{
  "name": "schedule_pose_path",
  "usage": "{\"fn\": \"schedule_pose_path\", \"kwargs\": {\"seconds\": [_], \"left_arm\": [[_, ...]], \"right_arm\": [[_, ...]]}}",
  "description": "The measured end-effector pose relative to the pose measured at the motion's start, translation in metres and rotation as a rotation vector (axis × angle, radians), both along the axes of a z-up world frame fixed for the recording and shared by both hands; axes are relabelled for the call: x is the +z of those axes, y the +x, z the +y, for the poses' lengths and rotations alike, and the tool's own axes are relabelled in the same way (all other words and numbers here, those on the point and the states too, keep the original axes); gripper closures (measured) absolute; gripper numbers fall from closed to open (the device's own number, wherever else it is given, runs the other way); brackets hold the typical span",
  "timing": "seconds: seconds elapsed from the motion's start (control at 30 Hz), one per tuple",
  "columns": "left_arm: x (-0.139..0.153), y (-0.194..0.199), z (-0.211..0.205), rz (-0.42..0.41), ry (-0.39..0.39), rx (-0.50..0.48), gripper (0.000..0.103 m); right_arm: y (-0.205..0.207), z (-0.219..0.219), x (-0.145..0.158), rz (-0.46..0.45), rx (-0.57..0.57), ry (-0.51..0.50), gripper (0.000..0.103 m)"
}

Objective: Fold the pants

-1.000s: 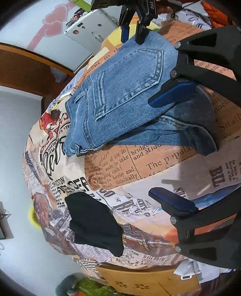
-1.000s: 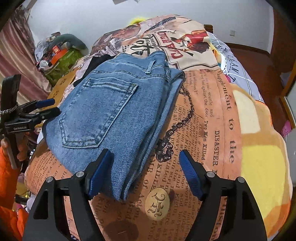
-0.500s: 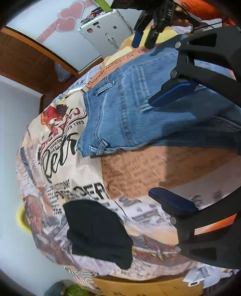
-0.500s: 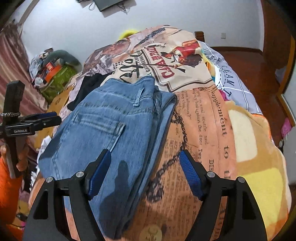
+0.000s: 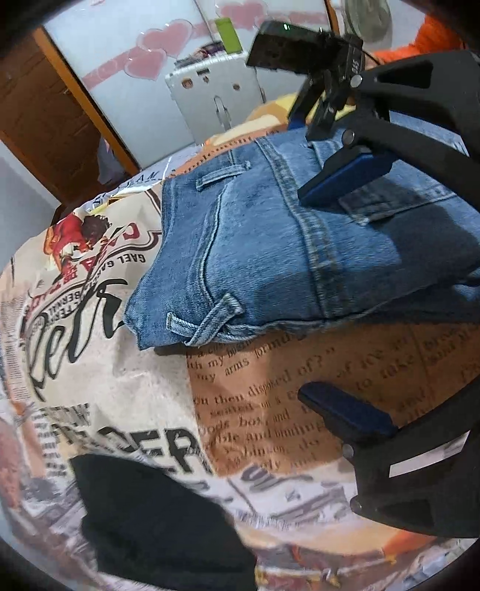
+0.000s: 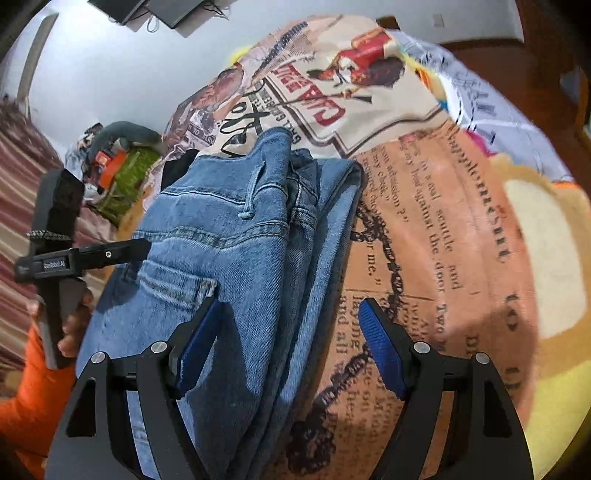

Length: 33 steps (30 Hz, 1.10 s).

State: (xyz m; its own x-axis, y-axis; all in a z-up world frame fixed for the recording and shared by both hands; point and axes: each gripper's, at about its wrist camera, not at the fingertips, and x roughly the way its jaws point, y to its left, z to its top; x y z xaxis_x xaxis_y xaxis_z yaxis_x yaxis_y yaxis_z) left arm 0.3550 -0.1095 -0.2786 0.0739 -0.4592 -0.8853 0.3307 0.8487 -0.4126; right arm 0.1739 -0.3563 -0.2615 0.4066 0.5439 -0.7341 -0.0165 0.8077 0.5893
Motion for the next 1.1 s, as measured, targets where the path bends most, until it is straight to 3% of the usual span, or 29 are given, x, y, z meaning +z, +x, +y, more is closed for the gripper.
{"fn": "schedule_pose_path", "kwargs": {"seconds": [0.1, 0.27, 0.37, 0.5, 0.57, 0.6, 0.83, 1.1], "left_arm": [[-0.005, 0.008, -0.003, 0.021, -0.039, -0.003, 0.004], [-0.011, 0.017, -0.021, 0.032, -0.030, -0.038, 0.003], [-0.016, 0.024, -0.028, 0.061, -0.074, -0.035, 0.003], [-0.022, 0.032, -0.027, 0.113, -0.137, -0.022, 0.004], [-0.019, 0.030, -0.024, 0.130, -0.172, -0.017, 0.012], [-0.016, 0.026, -0.023, 0.130, -0.171, -0.015, 0.021], [0.006, 0.001, -0.014, 0.067, -0.126, -0.027, 0.044], [0.062, -0.028, 0.020, -0.103, -0.153, 0.023, 0.053]], "right_arm": [[0.005, -0.005, -0.006, 0.023, -0.004, 0.054, 0.029], [0.011, -0.005, -0.010, 0.041, 0.003, 0.088, 0.029], [0.013, -0.008, -0.013, 0.048, -0.005, 0.120, 0.031], [0.021, -0.007, -0.017, 0.050, -0.036, 0.190, 0.048], [0.022, -0.004, -0.016, 0.048, -0.031, 0.210, 0.060], [0.022, -0.002, -0.014, 0.047, -0.027, 0.209, 0.064], [0.008, 0.004, 0.008, -0.011, 0.018, 0.183, 0.081], [0.008, 0.033, 0.059, -0.137, 0.106, 0.108, 0.085]]}}
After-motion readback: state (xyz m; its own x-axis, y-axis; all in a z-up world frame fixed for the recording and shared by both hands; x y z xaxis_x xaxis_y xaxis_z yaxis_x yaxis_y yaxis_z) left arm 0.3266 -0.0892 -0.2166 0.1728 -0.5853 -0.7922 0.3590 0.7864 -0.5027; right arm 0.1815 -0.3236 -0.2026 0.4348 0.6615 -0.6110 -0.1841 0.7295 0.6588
